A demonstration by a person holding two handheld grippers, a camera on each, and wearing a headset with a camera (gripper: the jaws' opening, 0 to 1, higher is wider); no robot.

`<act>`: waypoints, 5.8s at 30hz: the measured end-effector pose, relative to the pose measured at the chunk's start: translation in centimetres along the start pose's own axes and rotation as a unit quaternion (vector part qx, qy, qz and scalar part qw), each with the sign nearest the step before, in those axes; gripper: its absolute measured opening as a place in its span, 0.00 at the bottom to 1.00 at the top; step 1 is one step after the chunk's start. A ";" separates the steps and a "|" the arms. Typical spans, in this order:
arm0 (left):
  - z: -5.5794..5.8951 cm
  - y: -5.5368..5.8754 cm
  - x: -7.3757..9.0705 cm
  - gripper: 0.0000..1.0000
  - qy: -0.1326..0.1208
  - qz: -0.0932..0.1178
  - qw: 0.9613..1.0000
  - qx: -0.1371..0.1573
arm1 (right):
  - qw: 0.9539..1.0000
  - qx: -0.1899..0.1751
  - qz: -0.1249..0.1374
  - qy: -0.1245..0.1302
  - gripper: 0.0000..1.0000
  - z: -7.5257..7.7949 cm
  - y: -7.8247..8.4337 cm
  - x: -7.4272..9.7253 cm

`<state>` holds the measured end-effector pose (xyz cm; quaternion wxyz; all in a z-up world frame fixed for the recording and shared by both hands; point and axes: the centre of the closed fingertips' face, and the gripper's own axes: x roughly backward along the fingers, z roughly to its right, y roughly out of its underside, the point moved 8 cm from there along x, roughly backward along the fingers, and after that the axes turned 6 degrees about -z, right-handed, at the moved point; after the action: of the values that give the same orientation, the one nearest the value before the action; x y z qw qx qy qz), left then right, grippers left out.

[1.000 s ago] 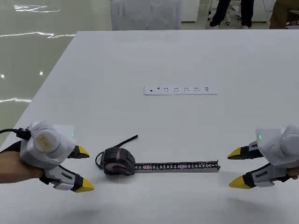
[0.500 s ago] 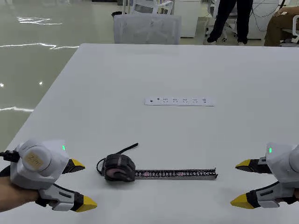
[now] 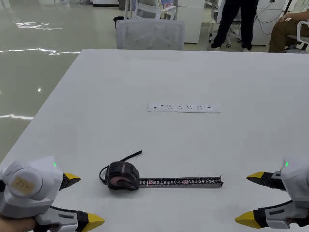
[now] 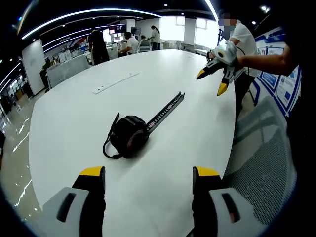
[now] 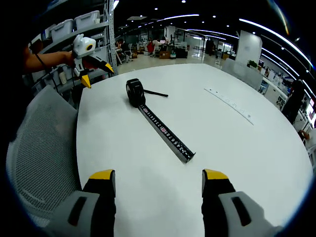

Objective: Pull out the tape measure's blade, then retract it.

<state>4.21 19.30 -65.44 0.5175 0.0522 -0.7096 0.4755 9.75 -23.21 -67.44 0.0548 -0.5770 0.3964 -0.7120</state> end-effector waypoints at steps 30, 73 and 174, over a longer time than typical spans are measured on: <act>2.8 -0.8 1.1 0.82 -0.049 0.045 0.998 0.021 | 0.994 -0.055 0.055 0.070 0.95 -4.2 -0.9 1.7; 5.6 -1.7 0.0 0.99 -0.096 0.087 0.984 0.120 | 0.984 -0.127 0.088 0.089 1.00 -7.0 -0.7 1.2; -0.3 -4.8 -10.8 0.87 -0.195 0.040 0.956 0.216 | 0.979 0.160 0.040 -0.119 0.42 7.2 -1.2 -7.8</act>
<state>12.13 12.41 -70.91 0.3255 0.2258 -0.6787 0.6184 19.03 -21.81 -72.66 0.2215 -0.6248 0.2907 -0.6900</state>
